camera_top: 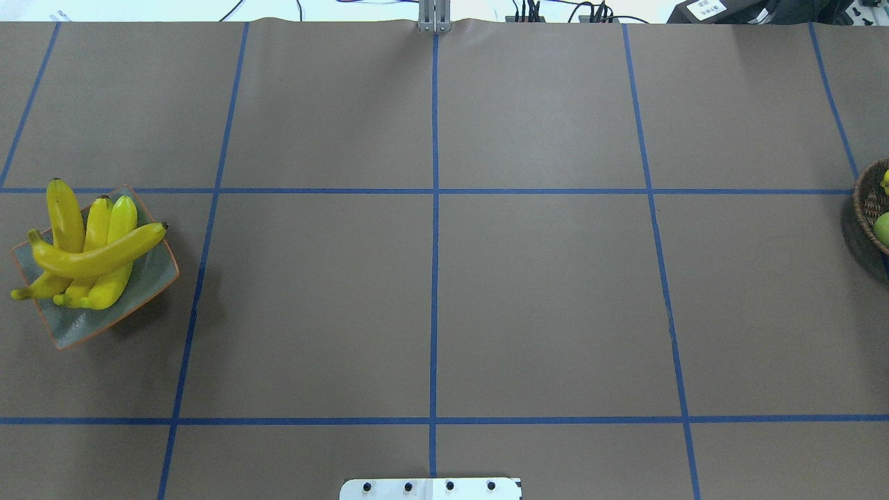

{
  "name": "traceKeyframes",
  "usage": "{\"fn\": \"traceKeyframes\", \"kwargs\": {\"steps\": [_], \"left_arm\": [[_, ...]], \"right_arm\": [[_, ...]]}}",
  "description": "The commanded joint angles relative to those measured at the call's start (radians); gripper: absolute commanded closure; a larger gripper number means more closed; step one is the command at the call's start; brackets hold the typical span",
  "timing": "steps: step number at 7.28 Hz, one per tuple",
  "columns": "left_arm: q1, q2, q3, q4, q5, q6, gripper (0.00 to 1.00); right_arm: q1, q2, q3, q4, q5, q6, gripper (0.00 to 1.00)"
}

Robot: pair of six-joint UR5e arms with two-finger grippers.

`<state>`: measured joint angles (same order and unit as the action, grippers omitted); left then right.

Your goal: Transfer all bananas from basket to plate

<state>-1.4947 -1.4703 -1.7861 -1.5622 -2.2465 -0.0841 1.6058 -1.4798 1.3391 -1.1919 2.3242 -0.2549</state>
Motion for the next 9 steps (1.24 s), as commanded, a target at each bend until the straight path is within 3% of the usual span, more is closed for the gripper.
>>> {"fn": "traceKeyframes", "kwargs": {"steps": [1,5,7,9], "left_arm": [[-0.109,0.004,0.079,0.005,-0.054,0.154,0.00],[-0.111,0.057,0.062,0.001,-0.078,0.153,0.00],[-0.110,0.073,0.059,-0.002,-0.074,0.159,0.00],[-0.108,0.097,0.059,-0.002,-0.071,0.161,0.00]], "right_arm": [[0.000,0.001,0.000,0.000,0.000,0.002,0.00],[0.000,-0.005,0.005,-0.003,-0.008,0.018,0.00],[0.015,0.002,0.020,-0.058,-0.016,0.057,0.00],[0.036,0.013,0.196,-0.396,-0.043,0.054,0.00]]}}
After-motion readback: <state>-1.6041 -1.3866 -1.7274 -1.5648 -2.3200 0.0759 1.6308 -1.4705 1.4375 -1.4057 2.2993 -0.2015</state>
